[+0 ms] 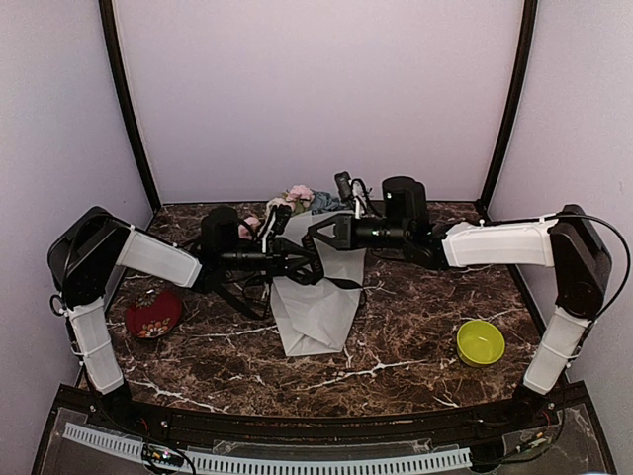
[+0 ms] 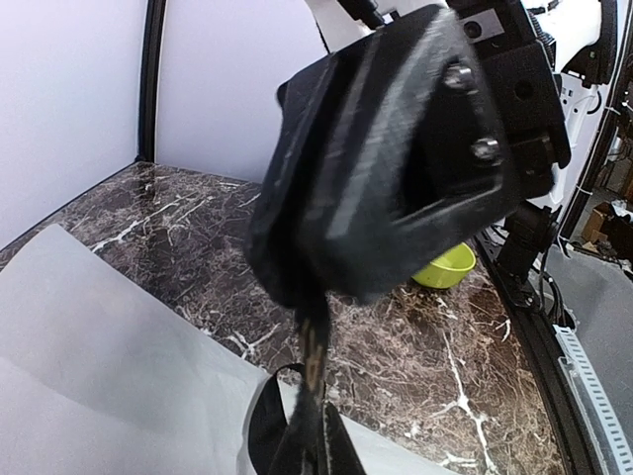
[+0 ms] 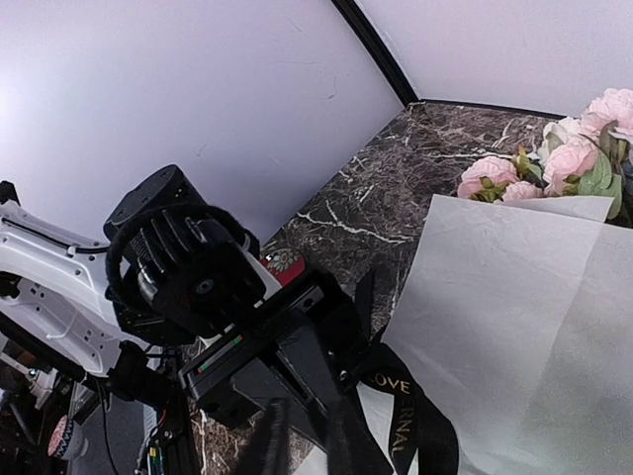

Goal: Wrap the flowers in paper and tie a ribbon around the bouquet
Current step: Tie the ribbon around the folded bouquet.

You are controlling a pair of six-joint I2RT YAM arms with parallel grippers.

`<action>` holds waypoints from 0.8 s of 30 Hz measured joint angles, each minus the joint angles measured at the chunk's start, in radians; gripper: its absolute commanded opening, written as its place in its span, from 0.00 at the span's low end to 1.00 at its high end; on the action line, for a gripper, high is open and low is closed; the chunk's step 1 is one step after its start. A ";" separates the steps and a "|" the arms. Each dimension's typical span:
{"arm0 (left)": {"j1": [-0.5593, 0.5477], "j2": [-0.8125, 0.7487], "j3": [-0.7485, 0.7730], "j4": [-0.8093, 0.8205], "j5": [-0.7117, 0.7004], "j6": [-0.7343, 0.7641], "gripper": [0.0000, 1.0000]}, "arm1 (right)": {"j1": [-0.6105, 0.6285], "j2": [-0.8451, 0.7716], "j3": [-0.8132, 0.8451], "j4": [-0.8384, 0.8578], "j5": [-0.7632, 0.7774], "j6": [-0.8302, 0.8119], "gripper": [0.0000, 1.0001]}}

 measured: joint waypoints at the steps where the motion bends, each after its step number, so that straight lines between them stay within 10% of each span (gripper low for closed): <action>1: 0.000 0.000 0.000 -0.002 -0.003 0.000 0.00 | -0.006 0.000 -0.008 0.015 -0.023 0.004 0.62; 3: 0.000 0.000 0.000 -0.007 -0.011 0.005 0.00 | -0.027 0.000 -0.032 0.043 -0.072 0.007 0.87; 10: 0.000 -0.005 0.000 -0.061 -0.031 0.036 0.00 | -0.129 0.023 -0.121 0.084 -0.255 -0.068 0.83; 24: 0.000 -0.050 0.000 -0.118 -0.034 0.069 0.00 | -0.045 0.152 -0.110 0.097 -0.285 -0.223 0.20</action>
